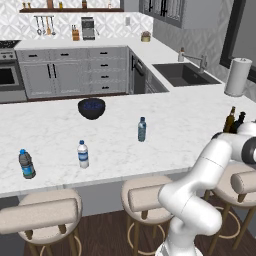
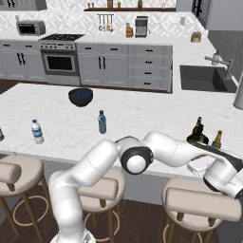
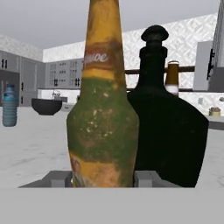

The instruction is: Move the plastic bottles in the middle to the plastics group, and the glass bottles in the middle to the glass group.

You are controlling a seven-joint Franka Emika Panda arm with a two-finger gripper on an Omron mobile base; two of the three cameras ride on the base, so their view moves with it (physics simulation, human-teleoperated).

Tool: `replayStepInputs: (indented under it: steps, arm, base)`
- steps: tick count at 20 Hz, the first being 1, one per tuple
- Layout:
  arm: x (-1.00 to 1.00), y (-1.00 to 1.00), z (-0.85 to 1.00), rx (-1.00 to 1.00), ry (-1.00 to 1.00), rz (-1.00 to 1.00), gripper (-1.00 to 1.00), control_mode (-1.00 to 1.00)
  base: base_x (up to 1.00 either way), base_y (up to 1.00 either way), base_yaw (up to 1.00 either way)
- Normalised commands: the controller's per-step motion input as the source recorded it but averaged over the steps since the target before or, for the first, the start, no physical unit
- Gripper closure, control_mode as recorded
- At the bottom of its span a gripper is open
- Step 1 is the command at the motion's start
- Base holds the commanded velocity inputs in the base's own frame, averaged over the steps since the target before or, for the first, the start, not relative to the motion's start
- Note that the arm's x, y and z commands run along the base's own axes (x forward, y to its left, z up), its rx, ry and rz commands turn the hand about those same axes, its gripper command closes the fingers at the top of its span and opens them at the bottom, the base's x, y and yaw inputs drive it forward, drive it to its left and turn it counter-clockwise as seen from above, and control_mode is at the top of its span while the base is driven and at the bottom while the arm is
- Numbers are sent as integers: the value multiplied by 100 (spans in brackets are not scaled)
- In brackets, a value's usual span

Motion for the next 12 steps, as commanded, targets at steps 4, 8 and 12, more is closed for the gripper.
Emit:
replayStepInputs:
  steps: [4, 8, 12]
  arm:
    - [11, 0, 0, -4, 3, 0, 100, -100]
    - [9, 0, 0, -7, 10, 0, 100, -100]
    - [0, 0, 0, -8, 9, 0, 100, -100]
  base:
    - [0, 0, 0]
    - [0, 0, 0]
    - [0, 0, 0]
